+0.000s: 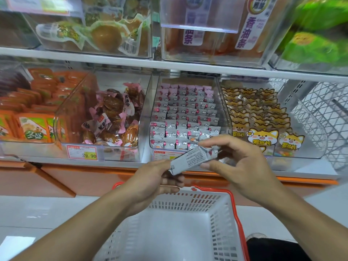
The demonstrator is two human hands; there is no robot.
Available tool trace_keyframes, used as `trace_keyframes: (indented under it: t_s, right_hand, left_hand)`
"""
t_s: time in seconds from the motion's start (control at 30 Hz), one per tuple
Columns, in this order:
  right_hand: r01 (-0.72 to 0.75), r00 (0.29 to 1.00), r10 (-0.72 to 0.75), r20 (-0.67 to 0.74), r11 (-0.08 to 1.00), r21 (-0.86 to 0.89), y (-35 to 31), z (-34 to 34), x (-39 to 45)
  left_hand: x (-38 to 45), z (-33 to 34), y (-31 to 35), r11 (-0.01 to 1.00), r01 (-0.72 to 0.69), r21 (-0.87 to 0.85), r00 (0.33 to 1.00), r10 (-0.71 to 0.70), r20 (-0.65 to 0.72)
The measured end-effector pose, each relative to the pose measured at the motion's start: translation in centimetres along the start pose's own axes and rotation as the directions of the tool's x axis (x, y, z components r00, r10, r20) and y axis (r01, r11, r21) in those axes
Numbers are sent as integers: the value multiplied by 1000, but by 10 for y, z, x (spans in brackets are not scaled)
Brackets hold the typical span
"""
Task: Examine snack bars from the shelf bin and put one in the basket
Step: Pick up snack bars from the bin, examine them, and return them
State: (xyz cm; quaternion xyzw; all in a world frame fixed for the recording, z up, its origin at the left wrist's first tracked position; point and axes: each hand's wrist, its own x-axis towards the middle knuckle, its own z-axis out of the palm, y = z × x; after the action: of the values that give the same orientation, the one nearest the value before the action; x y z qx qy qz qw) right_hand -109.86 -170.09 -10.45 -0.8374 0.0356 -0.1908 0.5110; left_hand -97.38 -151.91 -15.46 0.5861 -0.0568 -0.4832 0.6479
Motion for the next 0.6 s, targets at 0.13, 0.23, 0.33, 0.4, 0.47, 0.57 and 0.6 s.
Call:
trace_keyframes:
  t_s: [0.13,0.23,0.33,0.4,0.47,0.57,0.6]
  right_hand:
    - [59,948,-57,-313,998,-1,3,-10,5]
    - [75,884,-167,-437,973,-220,5,-29,12]
    - [80,901,-233,-365,918,-390,10,-40,15]
    - [78,940,-221,-261,881,-467,13,-40,16]
    - [95,967,-205,-153,843,-530,16,-36,16]
    - [124,972,-214,-101,826,-550,17,-29,18]
    - [124,973,-212,-97,823,-555,17,-28,19]
  left_hand:
    - [0,10,0,961,-137,240,990,142,-5]
    - [-1,13,-6,775,-328,541,919,394,-8]
    - [-3,9,-16,243,-423,873,782,585,216]
    - [-3,8,-19,76,-470,879,719,611,332]
    - [-2,8,-20,30,-479,878,703,613,362]
    - [0,8,-20,-18,-455,890,710,596,375]
    - [1,8,-20,-21,-451,892,715,590,375]
